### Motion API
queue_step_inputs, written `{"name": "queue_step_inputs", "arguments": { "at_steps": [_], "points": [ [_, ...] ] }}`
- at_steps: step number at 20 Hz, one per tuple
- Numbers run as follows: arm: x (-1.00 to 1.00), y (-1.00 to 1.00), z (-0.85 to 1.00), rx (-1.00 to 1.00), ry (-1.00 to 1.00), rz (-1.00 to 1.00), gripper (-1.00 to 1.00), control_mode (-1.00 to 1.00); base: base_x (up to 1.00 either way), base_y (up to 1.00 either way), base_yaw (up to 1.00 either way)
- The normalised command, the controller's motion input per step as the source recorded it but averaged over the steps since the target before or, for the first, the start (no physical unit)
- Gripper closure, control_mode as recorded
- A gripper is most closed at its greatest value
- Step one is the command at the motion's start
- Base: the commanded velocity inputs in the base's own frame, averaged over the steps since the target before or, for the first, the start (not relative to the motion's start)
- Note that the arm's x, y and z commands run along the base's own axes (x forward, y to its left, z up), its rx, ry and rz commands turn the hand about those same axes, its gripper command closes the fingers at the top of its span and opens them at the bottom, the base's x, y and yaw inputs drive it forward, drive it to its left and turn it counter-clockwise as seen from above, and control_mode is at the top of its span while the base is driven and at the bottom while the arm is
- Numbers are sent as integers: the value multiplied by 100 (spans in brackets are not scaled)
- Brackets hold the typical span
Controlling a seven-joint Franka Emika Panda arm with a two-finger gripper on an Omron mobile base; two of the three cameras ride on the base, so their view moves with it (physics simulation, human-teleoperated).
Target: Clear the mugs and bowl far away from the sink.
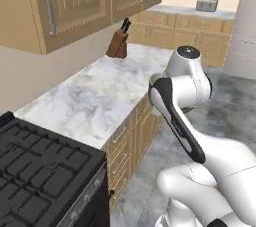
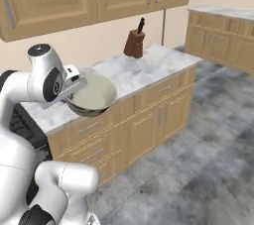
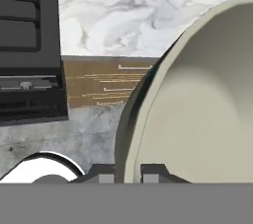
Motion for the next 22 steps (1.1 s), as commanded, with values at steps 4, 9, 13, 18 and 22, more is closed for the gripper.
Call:
{"name": "queue_step_inputs", "arguments": {
  "at_steps": [4, 9, 13, 18, 22],
  "points": [
    [0, 0, 0, 0, 0, 0, 100, 100, -100, 0, 68],
    [0, 0, 0, 0, 0, 0, 100, 100, -100, 23, 55],
    [0, 0, 0, 0, 0, 0, 100, 100, -90, 93, 45],
    [0, 0, 0, 0, 0, 0, 100, 100, -62, 100, 38],
    [0, 0, 0, 0, 0, 0, 100, 100, -20, 100, 36]
  ]
}}
